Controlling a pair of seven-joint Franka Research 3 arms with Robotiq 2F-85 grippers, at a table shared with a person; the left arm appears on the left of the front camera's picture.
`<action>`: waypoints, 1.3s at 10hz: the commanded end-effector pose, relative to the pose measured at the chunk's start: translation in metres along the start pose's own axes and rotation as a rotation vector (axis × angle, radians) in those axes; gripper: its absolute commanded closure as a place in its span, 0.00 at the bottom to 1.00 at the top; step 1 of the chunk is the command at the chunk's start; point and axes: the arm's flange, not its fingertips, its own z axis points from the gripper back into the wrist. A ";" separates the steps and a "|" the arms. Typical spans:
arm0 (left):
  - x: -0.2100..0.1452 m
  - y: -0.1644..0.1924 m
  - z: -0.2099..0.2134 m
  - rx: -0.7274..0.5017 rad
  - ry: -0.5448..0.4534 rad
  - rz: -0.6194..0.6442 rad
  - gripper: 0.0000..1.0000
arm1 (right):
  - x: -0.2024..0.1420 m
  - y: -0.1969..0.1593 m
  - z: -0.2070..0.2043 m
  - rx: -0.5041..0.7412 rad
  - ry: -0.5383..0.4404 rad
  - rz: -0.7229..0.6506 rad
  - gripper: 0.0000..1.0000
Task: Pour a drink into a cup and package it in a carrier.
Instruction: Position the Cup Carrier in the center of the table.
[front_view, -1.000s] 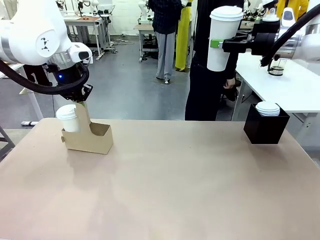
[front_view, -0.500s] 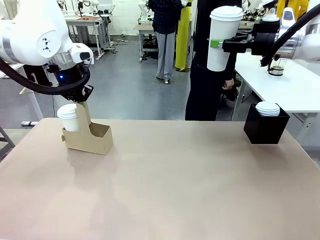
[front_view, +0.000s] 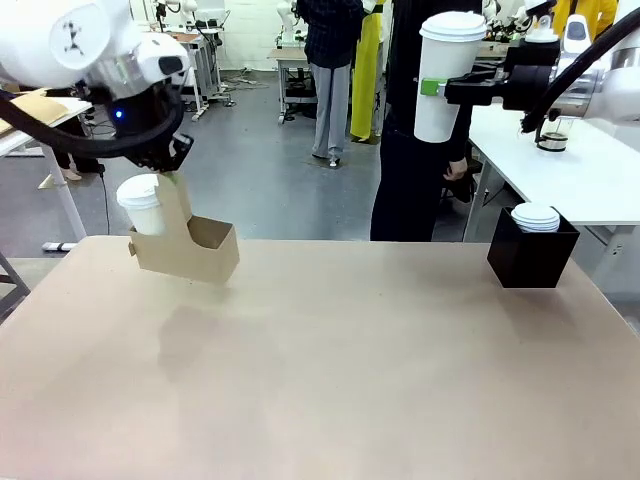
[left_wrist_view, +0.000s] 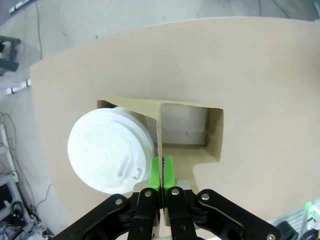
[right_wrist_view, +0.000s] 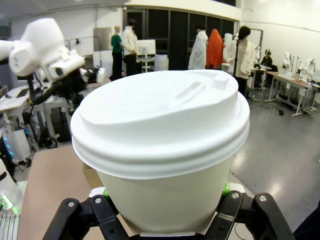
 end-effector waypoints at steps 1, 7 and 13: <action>-0.022 -0.057 0.022 0.015 0.000 0.023 0.98 | 0.002 0.002 0.000 0.002 -0.004 0.021 0.20; -0.055 -0.226 0.019 -0.016 -0.020 0.134 0.98 | 0.002 0.002 0.000 0.002 -0.004 0.021 0.20; -0.065 -0.296 -0.031 -0.044 0.011 0.193 0.98 | 0.002 0.002 0.000 0.002 -0.004 0.021 0.20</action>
